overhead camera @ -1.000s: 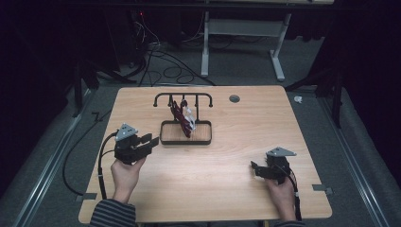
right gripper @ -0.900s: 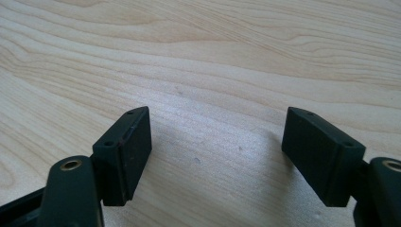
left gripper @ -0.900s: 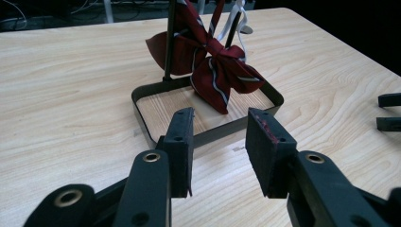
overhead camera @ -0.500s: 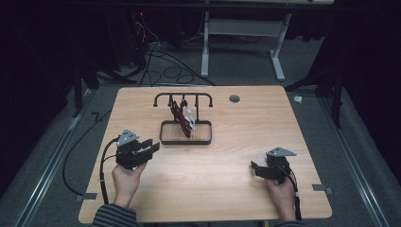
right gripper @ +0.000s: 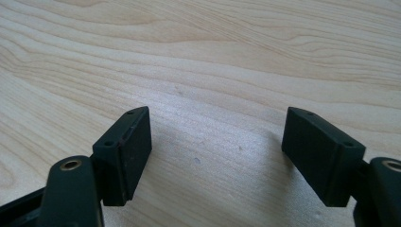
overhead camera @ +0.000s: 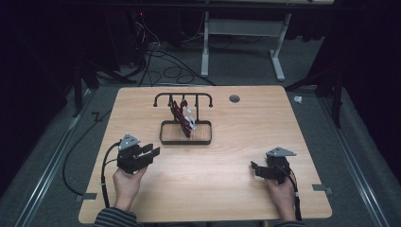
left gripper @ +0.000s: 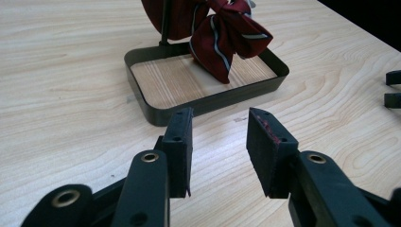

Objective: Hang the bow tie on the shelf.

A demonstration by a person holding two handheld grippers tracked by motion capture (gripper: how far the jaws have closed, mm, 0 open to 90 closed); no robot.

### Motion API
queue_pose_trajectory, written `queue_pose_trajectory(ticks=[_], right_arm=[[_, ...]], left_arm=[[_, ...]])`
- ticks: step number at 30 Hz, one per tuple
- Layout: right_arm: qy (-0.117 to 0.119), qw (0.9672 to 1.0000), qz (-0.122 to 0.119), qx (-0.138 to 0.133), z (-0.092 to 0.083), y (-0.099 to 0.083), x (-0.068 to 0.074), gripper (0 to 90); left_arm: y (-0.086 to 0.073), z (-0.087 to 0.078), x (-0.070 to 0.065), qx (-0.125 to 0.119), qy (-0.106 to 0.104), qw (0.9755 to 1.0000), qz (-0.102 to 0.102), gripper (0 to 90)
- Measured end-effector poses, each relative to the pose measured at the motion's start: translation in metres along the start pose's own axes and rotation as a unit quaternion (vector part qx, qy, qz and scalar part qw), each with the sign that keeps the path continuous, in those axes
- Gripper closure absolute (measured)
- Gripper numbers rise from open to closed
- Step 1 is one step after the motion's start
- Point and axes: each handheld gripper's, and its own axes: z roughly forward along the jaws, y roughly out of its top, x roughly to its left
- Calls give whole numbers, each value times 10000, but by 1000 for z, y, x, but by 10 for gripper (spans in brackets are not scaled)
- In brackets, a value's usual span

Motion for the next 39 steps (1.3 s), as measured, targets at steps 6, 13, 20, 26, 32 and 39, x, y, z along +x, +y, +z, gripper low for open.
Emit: queue_pose_trajectory(ticks=[6,13,20,26,32,39], right_arm=[[1,10000,3,-2,0,0,0,261],[-2,10000,3,-1,0,0,0,261],[-2,10000,3,-1,0,0,0,261],[-3,10000,3,-2,0,0,0,261],[-3,10000,3,-2,0,0,0,260],[-3,10000,3,-1,0,0,0,260]], left_arm=[[-8,3,0,76,14,10000,-26,618],[-14,4,2,112,45,9999,-116,616],[-23,7,4,203,81,9996,-179,613],[-29,10,4,259,87,9994,-219,613],[-34,15,5,323,121,9991,-263,611],[-41,21,6,434,179,9986,-237,603]])
